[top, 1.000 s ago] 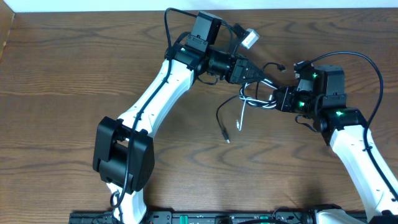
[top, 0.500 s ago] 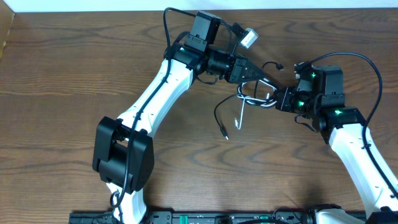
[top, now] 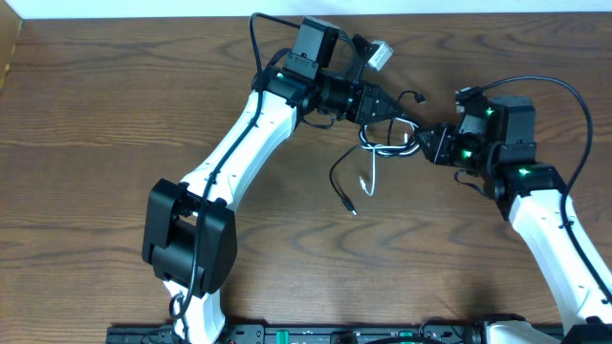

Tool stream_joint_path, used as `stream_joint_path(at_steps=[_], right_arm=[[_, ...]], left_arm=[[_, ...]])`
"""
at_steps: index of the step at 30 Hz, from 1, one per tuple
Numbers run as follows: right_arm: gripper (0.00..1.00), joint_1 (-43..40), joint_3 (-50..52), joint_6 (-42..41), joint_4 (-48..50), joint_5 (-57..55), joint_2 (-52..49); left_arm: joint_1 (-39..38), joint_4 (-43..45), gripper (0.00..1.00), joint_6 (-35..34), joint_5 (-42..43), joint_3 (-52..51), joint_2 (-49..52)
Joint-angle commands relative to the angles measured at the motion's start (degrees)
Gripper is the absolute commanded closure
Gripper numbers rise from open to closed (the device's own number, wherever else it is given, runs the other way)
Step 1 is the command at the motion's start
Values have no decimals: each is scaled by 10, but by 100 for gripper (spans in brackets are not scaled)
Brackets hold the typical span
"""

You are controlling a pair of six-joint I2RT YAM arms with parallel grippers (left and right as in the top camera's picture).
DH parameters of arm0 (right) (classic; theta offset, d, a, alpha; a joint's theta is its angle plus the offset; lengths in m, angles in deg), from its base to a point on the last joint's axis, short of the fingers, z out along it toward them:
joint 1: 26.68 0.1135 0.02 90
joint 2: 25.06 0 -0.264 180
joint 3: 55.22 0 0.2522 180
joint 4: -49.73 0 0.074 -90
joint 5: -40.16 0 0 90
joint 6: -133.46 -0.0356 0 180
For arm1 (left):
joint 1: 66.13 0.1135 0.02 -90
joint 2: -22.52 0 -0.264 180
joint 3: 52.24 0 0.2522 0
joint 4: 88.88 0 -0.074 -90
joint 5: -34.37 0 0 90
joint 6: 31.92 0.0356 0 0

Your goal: Untangle cables

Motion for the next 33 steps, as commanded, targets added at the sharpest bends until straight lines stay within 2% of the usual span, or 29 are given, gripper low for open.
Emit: stream_joint_path(at_steps=[1, 10, 16, 23, 26, 29, 33], right_arm=[[70, -14, -18, 5, 4, 55, 8], [67, -29, -17, 5, 17, 57, 8], [66, -28, -17, 5, 10, 45, 0], [65, -28, -17, 2, -1, 39, -3], [56, -28, -17, -50, -29, -19, -5], [42, -28, -17, -67, -37, -30, -6], [35, -27, -17, -110, -30, -31, -6]], left_arm=[[3, 1, 93, -16, -1, 5, 0], [3, 10, 93, -92, -36, 5, 0], [5, 65, 92, -142, 8, 5, 0], [11, 85, 92, -204, 10, 5, 0], [12, 87, 93, -204, 9, 5, 0], [15, 87, 93, -204, 0, 5, 0], [17, 87, 93, -221, -17, 5, 0]])
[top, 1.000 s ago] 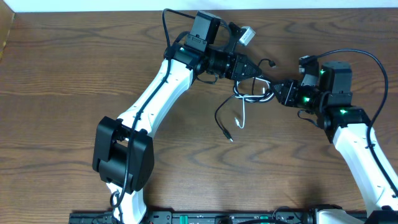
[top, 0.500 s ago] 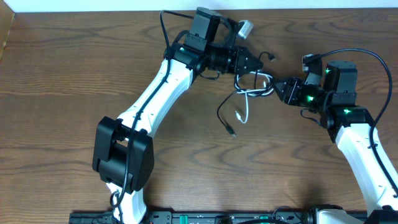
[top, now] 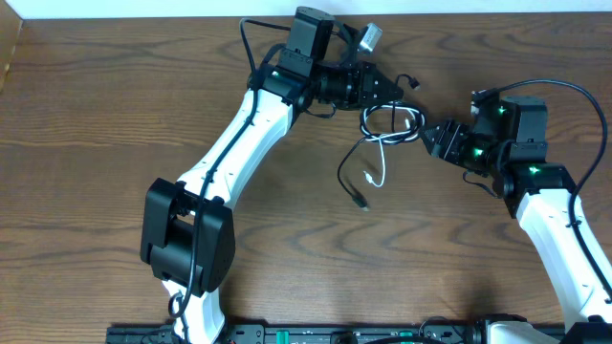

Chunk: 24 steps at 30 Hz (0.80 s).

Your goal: Untangle cables

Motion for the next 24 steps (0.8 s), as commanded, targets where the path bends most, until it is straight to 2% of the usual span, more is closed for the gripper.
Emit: stream_joint_path(at_steps=[1, 6, 17, 20, 24], right_arm=[[34, 0, -12, -55, 5, -16, -7], [36, 17, -12, -115, 35, -16, -33], [65, 41, -12, -157, 133, 7, -96], [65, 41, -12, -157, 147, 0, -96], [57, 40, -12, -157, 164, 0, -96]], left_arm=[[5, 5, 92, -27, -14, 5, 0], [5, 8, 93, -73, -36, 5, 0], [5, 43, 92, -149, -36, 5, 0], [4, 43, 93, -153, -35, 5, 0], [3, 43, 92, -167, -36, 5, 0]])
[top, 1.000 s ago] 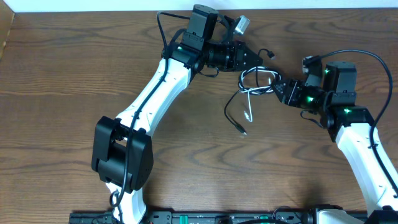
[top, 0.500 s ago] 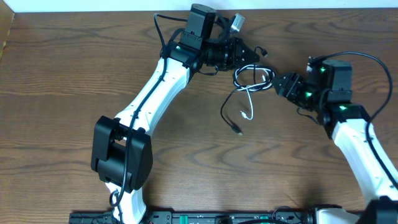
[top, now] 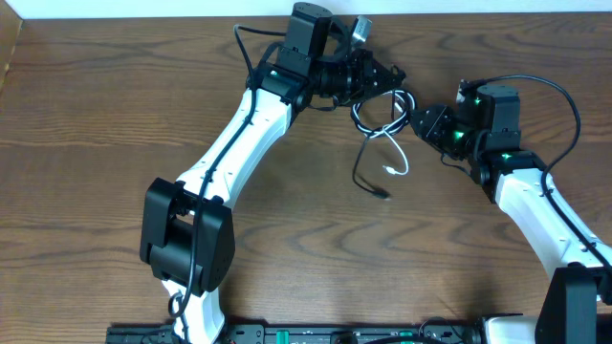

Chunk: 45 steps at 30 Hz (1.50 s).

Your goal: Untangle cables

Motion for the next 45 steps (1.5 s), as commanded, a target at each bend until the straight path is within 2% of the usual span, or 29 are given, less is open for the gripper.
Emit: stream_joint_path(at_steps=[1, 6, 8, 13, 28, 30, 32, 36, 37, 40, 45], right_arm=[[55, 2, -10, -3, 8, -1, 0], [44, -29, -10, -2, 9, 33, 0], [40, -46, -10, -2, 9, 50, 0], [39, -57, -10, -2, 20, 60, 0], [39, -4, -10, -14, 77, 2, -36], [46, -2, -10, -22, 82, 2, -50], [57, -2, -10, -24, 80, 3, -61], [94, -2, -10, -21, 74, 10, -73], [99, -2, -10, -16, 70, 11, -72], [99, -2, -10, 12, 57, 25, -66], [99, -3, -10, 57, -5, 19, -31]], left_arm=[[1, 3, 93, -18, 4, 5, 0], [2, 3, 92, -20, -56, 5, 0], [2, 3, 92, -40, -67, 5, 0], [0, 3, 93, -90, -68, 5, 0], [-33, 6, 93, -182, -70, 5, 0], [-31, 6, 93, -190, -70, 5, 0], [-27, 5, 93, -190, -70, 5, 0], [-15, 5, 93, -189, -70, 5, 0], [-12, 5, 93, -189, -75, 5, 0], [-3, -2, 92, -154, -96, 5, 0], [1, -97, 92, 1, -220, 5, 0]])
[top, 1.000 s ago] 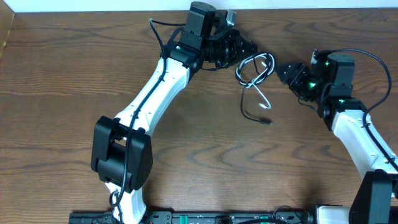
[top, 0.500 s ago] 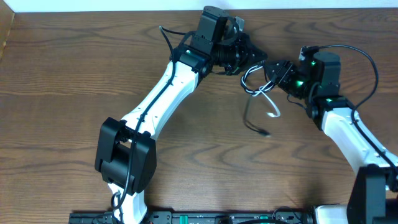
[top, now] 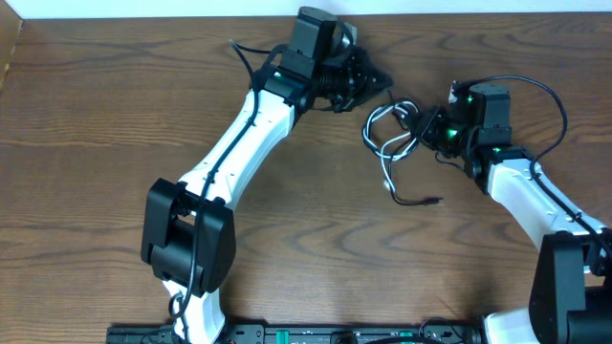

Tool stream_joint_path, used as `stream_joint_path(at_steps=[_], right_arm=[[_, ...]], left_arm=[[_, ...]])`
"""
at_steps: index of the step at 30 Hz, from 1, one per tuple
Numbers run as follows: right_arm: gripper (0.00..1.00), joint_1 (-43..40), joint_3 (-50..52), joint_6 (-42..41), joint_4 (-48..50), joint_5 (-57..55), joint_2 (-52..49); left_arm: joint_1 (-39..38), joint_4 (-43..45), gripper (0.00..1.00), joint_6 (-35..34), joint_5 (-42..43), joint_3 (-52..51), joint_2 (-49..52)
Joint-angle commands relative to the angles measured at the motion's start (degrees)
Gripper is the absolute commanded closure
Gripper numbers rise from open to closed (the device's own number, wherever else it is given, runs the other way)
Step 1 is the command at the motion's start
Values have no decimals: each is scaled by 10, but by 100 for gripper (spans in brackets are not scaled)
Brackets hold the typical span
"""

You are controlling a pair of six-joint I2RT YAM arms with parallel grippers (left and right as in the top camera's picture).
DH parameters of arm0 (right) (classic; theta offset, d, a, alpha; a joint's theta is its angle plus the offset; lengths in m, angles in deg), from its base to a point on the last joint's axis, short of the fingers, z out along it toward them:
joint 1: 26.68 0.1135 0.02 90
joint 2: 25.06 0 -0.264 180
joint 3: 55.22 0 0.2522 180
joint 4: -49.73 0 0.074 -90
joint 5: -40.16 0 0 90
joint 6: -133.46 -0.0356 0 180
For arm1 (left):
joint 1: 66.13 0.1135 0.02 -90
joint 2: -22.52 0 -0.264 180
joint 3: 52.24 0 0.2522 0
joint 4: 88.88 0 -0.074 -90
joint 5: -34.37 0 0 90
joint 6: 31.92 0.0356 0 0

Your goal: Untangle cables

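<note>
A tangle of white and black cables (top: 386, 134) lies in loops at the upper middle of the table. One black tail with a plug (top: 432, 201) trails down and to the right, and a white end (top: 385, 182) hangs below the loops. My right gripper (top: 421, 129) is shut on the right side of the bundle. My left gripper (top: 382, 84) sits just up and left of the loops, its fingers drawn to a point. No strand shows clearly between them.
The wooden table's far edge (top: 459, 13) runs close behind both grippers. The left arm (top: 239, 143) stretches diagonally across the left middle. The right arm (top: 535, 201) comes in from the lower right, its own black lead (top: 545, 96) arching over the wrist.
The bundle has shifted right and down, away from the left gripper, and hangs at the right gripper. The black tail now points right instead of down-left. The left gripper drew back slightly.
Both grippers held the tangle between them near the table's middle right. At the following two moments both had moved toward the far edge, and the loops had spread. Now the bundle sits by the right gripper, with its black tail stretched out to the right.
</note>
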Motion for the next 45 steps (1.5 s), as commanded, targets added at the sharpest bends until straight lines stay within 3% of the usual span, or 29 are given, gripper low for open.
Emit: stream_joint_path(at_steps=[1, 4, 7, 17, 18, 22, 25, 29, 33, 38, 45], right_arm=[[99, 0, -6, 50, -33, -13, 40], [99, -3, -9, 56, -72, -40, 82], [99, -2, -18, 57, -100, -62, 111], [99, 18, -30, 58, -161, -103, 97], [99, 18, -30, 60, -167, -106, 97], [99, 17, -41, 67, -189, -110, 97], [99, 17, -69, 91, -228, -124, 97], [99, 19, -138, 141, -310, -168, 97], [99, 35, -208, 194, -393, -281, 95], [99, 104, -264, 243, -456, -519, 57], [99, 209, -325, 277, -460, -581, -71]], left_arm=[[6, -64, 93, 144, -134, 5, 0], [4, -154, 92, 189, -227, 5, 0], [4, -204, 93, 216, -226, 5, 0], [4, -153, 92, 402, 41, 5, -4], [4, -154, 87, 413, 47, 5, -5], [7, -187, 30, 436, -19, 5, -4], [11, -219, 17, 435, -155, 5, -4], [34, -237, 16, 433, -283, 5, -6], [80, -237, 16, 419, -284, 5, -13], [137, -238, 17, 416, -254, 5, -23], [168, -237, 17, 416, -246, 5, -23]])
